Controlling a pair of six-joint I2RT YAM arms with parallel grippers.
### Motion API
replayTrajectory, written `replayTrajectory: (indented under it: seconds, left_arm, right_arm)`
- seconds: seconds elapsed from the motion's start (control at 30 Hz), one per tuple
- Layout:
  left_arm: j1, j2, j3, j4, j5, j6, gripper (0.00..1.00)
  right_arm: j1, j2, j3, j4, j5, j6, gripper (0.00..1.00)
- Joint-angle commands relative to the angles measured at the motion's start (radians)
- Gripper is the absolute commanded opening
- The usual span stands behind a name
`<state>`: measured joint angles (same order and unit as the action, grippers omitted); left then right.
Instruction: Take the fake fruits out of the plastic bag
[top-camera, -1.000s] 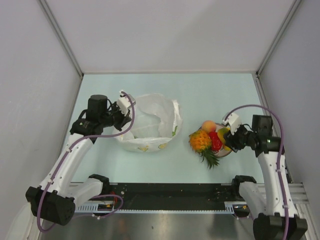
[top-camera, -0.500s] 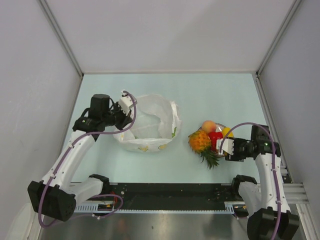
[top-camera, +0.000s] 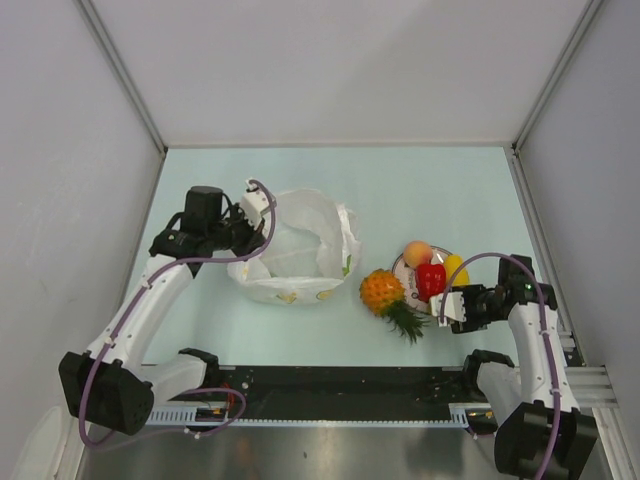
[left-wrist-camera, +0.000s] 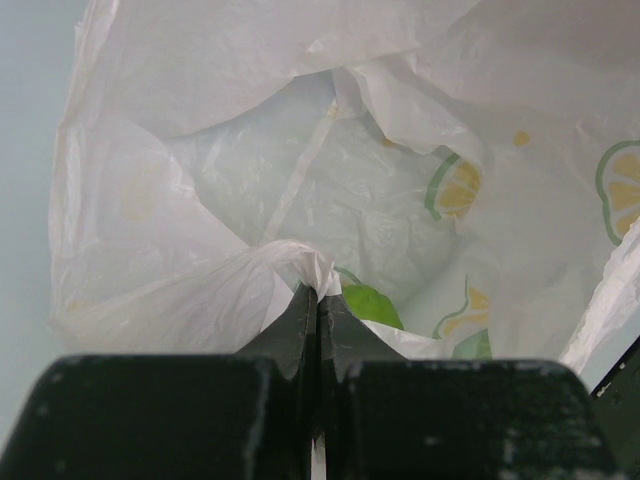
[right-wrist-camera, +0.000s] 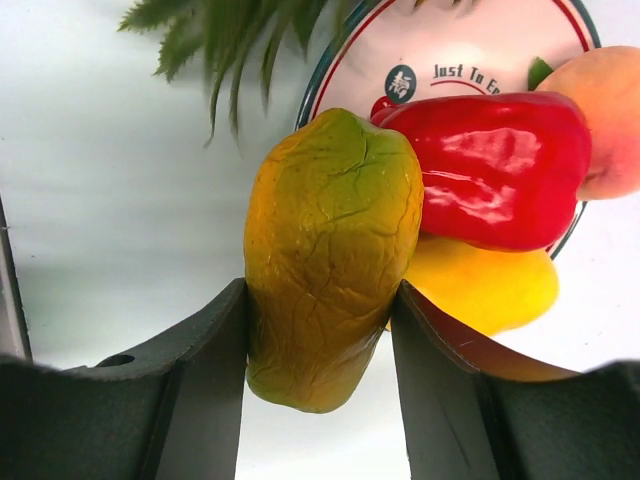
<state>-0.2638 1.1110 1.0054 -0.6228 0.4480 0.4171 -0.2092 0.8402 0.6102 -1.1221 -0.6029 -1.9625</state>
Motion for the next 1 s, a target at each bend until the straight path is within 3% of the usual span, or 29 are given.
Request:
replayTrajectory:
  seconds: [0.0, 0.37, 0.7, 0.77, 0.97]
  left_arm:
    - [-0.005, 0.006, 0.042, 0.018, 0.020, -0.024, 0.00]
    - [-0.005, 0.018, 0.045, 0.026, 0.024, -0.031, 0.00]
    - [-0.005, 0.016, 0.035, 0.041, 0.038, -0.040, 0.00]
    - [-0.005, 0.013, 0.025, 0.043, 0.038, -0.043, 0.01]
    - [-0.005, -0.005, 0.015, 0.040, 0.034, -0.038, 0.00]
  right_arm:
    - [-0.006, -0.019, -0.021, 0.019, -0.035, -0.137, 0.37]
    - [-0.001, -0.156, -0.168, 0.191, -0.014, -0.165, 0.43]
    - [-0.002, -0.196, -0.167, 0.229, -0.037, -0.191, 0.48]
    - [-0.001, -0.197, -0.167, 0.206, -0.043, -0.231, 0.53]
    - [-0.004, -0.213, -0.162, 0.145, -0.044, -0.271, 0.94]
